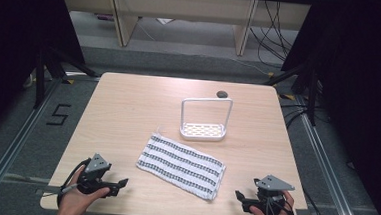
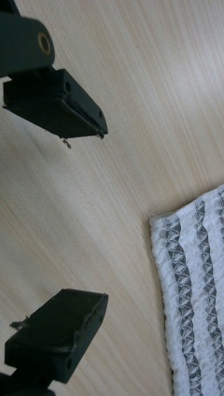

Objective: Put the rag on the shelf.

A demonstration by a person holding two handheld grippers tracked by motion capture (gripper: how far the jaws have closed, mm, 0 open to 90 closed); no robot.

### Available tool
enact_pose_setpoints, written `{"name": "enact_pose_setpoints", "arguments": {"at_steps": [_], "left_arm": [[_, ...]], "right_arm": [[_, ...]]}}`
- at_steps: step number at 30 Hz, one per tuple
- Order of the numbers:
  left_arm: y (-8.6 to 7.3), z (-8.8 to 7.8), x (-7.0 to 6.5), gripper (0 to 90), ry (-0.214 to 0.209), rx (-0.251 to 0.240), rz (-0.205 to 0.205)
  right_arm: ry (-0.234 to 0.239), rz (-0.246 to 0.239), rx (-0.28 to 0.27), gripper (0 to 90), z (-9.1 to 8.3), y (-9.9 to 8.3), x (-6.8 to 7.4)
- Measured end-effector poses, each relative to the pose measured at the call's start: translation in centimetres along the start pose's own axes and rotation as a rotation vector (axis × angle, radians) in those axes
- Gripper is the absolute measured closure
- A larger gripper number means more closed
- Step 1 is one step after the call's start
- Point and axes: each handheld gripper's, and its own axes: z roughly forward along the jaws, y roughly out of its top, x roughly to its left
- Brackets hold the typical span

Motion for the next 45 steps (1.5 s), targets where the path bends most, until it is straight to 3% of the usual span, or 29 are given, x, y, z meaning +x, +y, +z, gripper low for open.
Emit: {"name": "enact_pose_setpoints", "arguments": {"at_steps": [4,8,10,11,12,13,16,20,21,23,24,27,30,32,35,37,39,42,43,45], "left_arm": [[0.0,-0.1,0.2,15.3,0.006,-0.019,0.011],[0.2,0.0,0.0,15.4,0.005,-0.018,0.011],[0.4,0.1,-0.1,15.8,-0.006,-0.020,0.023],[0.5,0.2,-0.2,15.9,-0.005,-0.019,0.021],[0.5,0.2,-0.2,16.0,-0.005,-0.019,0.021],[0.7,0.3,-0.4,15.9,-0.010,-0.029,0.031],[1.2,0.5,-0.6,16.1,-0.024,-0.037,0.039],[1.8,0.7,-1.1,16.2,-0.045,-0.042,0.055],[1.8,0.7,-1.1,16.3,-0.045,-0.042,0.055],[2.1,1.1,-1.8,16.5,-0.060,-0.035,0.084],[2.2,1.3,-2.2,16.6,-0.065,-0.041,0.085],[2.5,1.6,-3.0,16.9,-0.083,-0.034,0.107],[2.8,1.7,-3.6,16.9,-0.100,-0.034,0.121],[3.0,2.2,-4.7,17.0,-0.117,-0.050,0.120],[3.3,2.3,-5.3,17.1,-0.121,-0.030,0.157],[3.3,2.4,-5.6,17.1,-0.126,-0.030,0.154],[3.4,2.6,-6.2,17.5,-0.143,-0.046,0.151],[3.5,2.8,-7.2,17.7,-0.151,-0.038,0.173],[3.5,2.8,-7.2,17.8,-0.151,-0.038,0.173],[3.6,2.9,-7.7,17.9,-0.161,-0.033,0.176]], "right_arm": [[-0.017,0.013,0.009,21.0,-0.1,0.0,0.2],[0.016,0.012,0.017,22.2,-0.1,0.2,0.4],[0.023,-0.014,0.010,22.5,-0.1,0.3,0.4],[0.012,0.024,0.004,22.5,-0.2,0.3,0.8],[0.012,0.024,0.004,22.5,-0.2,0.3,0.8],[-0.007,0.000,-0.005,22.8,-0.3,0.5,1.0],[-0.002,-0.024,-0.020,23.7,-0.4,0.7,1.3],[0.006,0.007,-0.011,24.7,-0.5,0.9,2.1],[0.005,-0.046,-0.026,24.9,-0.3,0.9,1.8],[0.048,-0.038,-0.017,25.4,-0.3,1.1,1.7],[0.014,-0.028,-0.018,25.6,-0.3,1.1,1.9],[0.006,-0.048,-0.032,26.9,-0.2,1.3,1.5],[0.019,-0.044,-0.023,27.5,-0.1,1.5,1.3],[0.009,-0.047,-0.034,28.6,-0.1,1.7,1.1],[0.009,-0.051,-0.030,29.8,-0.1,1.8,0.9],[0.003,-0.060,-0.039,30.1,-0.1,1.9,0.8],[0.009,-0.037,-0.024,30.6,0.0,1.9,0.8],[0.013,-0.069,-0.033,31.8,0.3,2.3,0.3],[0.012,-0.046,-0.023,32.1,0.3,2.3,0.3],[0.016,-0.060,-0.024,32.3,0.5,2.4,0.2]]}}
